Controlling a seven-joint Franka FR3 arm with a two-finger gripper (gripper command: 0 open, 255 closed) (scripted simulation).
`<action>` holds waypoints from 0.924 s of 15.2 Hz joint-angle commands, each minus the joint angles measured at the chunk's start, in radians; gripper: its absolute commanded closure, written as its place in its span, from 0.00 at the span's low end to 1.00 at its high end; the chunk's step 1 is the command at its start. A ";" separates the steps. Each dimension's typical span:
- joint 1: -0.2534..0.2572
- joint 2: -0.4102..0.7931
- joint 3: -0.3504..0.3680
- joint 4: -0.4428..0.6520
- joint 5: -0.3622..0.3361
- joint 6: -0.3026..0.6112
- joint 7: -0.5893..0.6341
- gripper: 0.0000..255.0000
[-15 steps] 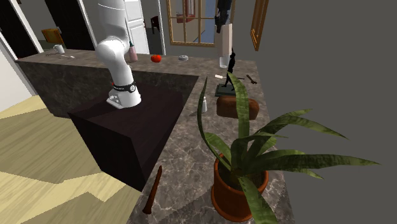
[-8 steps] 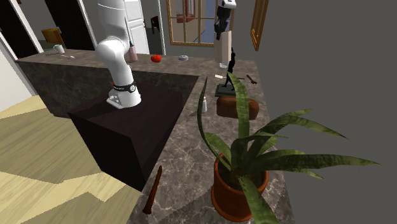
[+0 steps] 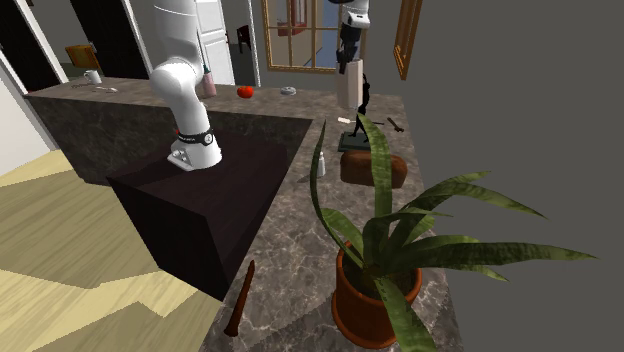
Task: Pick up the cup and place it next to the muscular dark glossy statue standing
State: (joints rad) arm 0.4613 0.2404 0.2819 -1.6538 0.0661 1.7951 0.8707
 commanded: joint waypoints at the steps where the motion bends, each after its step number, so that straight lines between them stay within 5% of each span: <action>1: 0.000 0.003 0.000 -0.020 0.000 0.024 -0.002 1.00; 14: 0.003 0.049 -0.004 -0.135 -0.010 0.184 -0.011 1.00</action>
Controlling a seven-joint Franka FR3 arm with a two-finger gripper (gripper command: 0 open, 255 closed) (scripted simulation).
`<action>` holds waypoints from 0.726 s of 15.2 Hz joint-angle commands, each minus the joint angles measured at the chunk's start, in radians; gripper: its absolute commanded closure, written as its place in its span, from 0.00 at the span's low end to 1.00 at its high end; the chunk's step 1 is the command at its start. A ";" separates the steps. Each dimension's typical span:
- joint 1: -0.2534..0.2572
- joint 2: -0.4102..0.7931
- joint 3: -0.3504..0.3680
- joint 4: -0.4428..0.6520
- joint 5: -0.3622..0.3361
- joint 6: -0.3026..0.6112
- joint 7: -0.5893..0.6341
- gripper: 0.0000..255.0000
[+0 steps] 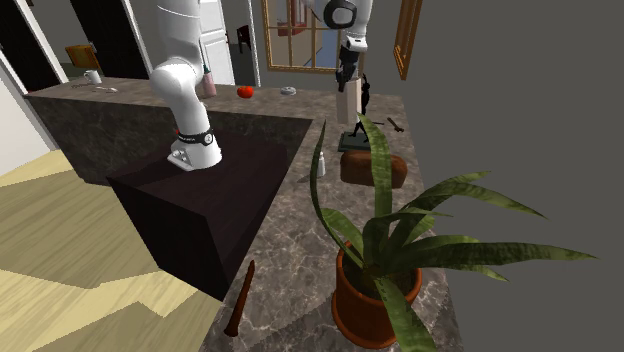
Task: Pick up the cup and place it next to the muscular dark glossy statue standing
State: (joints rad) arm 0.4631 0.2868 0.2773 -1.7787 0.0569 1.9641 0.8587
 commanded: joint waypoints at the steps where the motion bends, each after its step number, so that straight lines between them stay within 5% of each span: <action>1: 0.002 0.008 0.000 -0.017 -0.001 0.026 0.001 1.00; 11: 0.007 0.067 -0.005 -0.075 -0.014 0.142 -0.002 1.00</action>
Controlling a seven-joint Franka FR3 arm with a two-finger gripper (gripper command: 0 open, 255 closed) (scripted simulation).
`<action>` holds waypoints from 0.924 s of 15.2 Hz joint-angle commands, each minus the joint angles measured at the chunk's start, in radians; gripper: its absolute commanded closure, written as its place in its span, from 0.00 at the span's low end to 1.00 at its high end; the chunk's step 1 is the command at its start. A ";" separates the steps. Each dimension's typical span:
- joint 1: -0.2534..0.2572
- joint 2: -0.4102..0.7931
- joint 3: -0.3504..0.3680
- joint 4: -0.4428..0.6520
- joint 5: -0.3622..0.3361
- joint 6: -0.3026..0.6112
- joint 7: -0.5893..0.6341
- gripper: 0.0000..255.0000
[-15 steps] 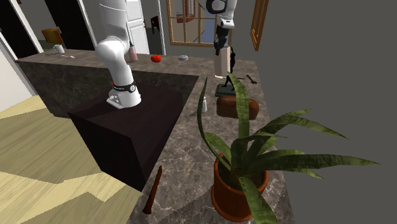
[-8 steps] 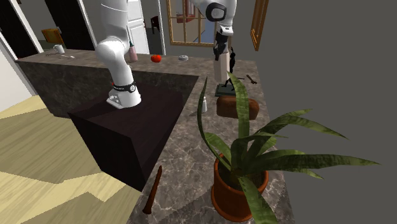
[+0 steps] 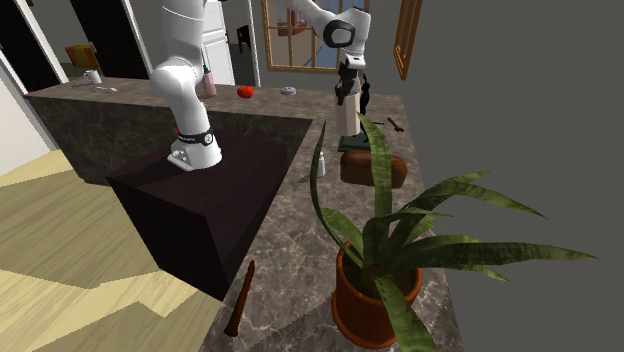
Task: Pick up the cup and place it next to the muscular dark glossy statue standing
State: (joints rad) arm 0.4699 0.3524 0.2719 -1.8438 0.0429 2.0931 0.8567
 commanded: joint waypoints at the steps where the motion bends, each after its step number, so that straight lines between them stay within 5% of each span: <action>1: 0.001 0.008 -0.001 -0.015 -0.002 0.024 0.000 1.00; 14: 0.013 0.111 -0.013 -0.054 -0.024 0.164 0.001 1.00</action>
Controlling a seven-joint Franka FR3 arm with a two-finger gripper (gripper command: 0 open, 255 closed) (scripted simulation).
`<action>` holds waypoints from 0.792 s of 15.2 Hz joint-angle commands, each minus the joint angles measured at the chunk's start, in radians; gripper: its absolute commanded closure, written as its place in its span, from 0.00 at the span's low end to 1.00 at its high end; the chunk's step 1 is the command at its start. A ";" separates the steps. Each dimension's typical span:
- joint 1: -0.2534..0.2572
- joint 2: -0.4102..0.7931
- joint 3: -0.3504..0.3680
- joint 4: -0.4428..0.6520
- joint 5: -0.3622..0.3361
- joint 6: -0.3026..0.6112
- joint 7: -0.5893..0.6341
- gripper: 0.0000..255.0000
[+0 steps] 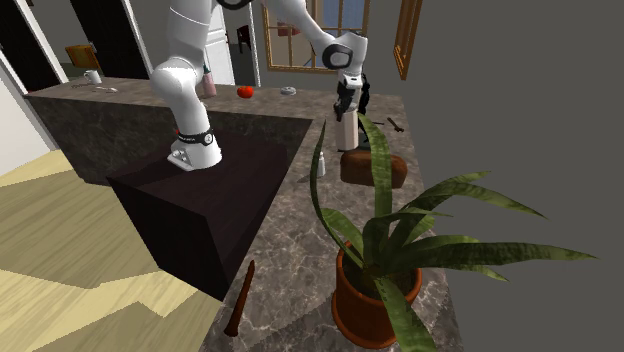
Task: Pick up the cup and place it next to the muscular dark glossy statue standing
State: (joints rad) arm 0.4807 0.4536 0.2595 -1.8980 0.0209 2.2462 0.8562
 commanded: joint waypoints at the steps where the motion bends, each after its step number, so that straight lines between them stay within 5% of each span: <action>1: 0.003 0.019 -0.002 -0.001 -0.004 0.021 0.001 1.00; 12: 0.014 0.101 -0.015 -0.005 -0.021 0.106 0.003 1.00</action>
State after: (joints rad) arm 0.4896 0.5453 0.2401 -1.8964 -0.0011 2.3518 0.8591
